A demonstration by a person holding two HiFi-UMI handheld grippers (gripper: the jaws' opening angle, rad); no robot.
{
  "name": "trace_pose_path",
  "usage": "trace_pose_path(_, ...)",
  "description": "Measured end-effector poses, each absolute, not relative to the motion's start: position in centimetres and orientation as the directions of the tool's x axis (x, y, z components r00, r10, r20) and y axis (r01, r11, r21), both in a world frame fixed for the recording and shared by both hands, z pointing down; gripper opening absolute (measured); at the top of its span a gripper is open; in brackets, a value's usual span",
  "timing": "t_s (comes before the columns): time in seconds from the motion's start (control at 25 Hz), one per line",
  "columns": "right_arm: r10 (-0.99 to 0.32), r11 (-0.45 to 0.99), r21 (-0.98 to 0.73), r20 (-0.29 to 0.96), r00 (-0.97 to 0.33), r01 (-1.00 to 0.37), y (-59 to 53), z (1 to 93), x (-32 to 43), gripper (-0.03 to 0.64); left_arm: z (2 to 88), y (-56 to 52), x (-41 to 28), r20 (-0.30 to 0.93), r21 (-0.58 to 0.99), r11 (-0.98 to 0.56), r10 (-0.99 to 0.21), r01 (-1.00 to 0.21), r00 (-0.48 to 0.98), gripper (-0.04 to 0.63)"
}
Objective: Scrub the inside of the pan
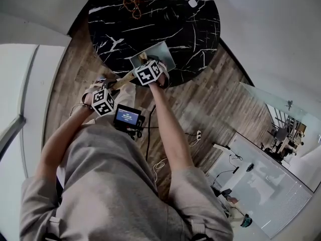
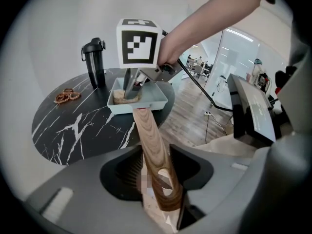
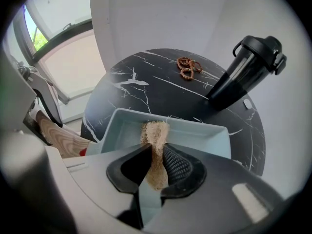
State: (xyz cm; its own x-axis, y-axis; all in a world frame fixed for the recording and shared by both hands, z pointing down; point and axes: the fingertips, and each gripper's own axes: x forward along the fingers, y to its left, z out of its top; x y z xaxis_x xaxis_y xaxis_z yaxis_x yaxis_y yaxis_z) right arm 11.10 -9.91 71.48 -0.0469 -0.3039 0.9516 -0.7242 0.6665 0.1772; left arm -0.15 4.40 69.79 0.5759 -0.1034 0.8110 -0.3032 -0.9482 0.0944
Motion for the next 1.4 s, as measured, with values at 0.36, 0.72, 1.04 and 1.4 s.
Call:
trace_pose_path(0.36, -0.167, 0.678, -0.060, 0.958, -0.233, -0.733, -7.9, 71.5, 7.8, 0.086, 69.9, 4.3, -0.1, 0.820, 0.068, -0.953, -0.116, -0.297, 0.560, 0.170)
trace_pose_path(0.72, -0.162, 0.637, -0.108, 0.949, -0.270, -0.764, -7.9, 71.5, 7.7, 0.084, 69.9, 4.3, -0.2, 0.828, 0.056, -0.954, -0.121, -0.296, 0.548, 0.170)
trace_pose_path(1.04, -0.164, 0.573, -0.173, 0.933, -0.319, -0.801, -7.9, 71.5, 8.1, 0.083, 70.0, 4.1, -0.4, 0.834, 0.044, -0.958, -0.120, -0.282, 0.539, 0.170)
trace_pose_path(1.4, -0.221, 0.512, -0.255, 0.884, -0.413, -0.820, -7.3, 68.9, 7.8, 0.080, 69.9, 3.2, -0.7, 0.841, 0.021, -0.962, -0.131, -0.274, 0.526, 0.162)
